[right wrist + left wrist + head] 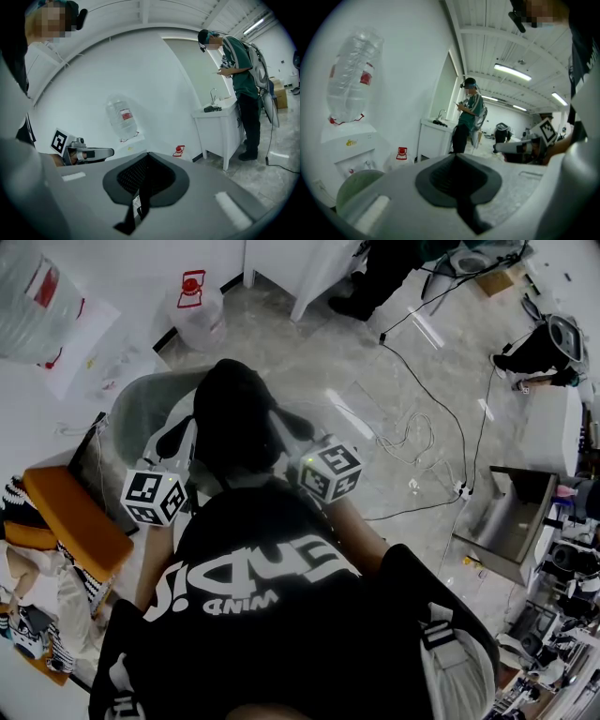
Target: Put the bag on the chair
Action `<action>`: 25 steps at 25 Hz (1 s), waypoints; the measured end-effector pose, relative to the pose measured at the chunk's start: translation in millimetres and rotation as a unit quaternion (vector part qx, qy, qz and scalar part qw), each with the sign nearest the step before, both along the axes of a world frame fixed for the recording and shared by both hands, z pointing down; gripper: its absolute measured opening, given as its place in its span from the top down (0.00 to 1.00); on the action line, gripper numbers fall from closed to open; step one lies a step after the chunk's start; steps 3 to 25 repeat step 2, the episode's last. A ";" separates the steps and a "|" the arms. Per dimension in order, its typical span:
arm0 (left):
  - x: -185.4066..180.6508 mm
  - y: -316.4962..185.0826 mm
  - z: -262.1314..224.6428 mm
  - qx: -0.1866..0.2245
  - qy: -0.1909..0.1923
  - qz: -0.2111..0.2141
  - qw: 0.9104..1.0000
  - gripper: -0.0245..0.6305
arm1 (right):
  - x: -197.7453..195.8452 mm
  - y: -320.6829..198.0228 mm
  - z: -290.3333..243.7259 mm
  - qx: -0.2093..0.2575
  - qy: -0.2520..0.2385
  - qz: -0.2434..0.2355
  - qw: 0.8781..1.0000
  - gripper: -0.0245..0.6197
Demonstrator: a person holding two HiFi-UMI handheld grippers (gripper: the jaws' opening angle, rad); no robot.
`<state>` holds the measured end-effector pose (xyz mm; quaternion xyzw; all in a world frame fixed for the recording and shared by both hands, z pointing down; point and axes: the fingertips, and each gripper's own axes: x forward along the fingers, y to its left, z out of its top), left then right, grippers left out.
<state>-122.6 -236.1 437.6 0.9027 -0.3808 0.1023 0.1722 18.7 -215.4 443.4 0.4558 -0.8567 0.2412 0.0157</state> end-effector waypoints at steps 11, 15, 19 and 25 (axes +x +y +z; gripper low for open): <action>-1.9 -2.8 1.8 -0.001 0.000 -0.002 1.000 0.96 | -1.9 -2.1 1.5 -0.001 0.000 -0.002 1.000 0.96; -1.9 -2.8 1.8 -0.001 0.000 -0.002 1.000 0.96 | -1.9 -2.1 1.5 -0.001 0.000 -0.002 1.000 0.96; -1.9 -2.8 1.8 -0.001 0.000 -0.002 1.000 0.96 | -1.9 -2.1 1.5 -0.001 0.000 -0.002 1.000 0.96; -1.9 -2.8 1.8 -0.001 0.000 -0.002 1.000 0.96 | -1.9 -2.1 1.5 -0.001 0.000 -0.002 1.000 0.96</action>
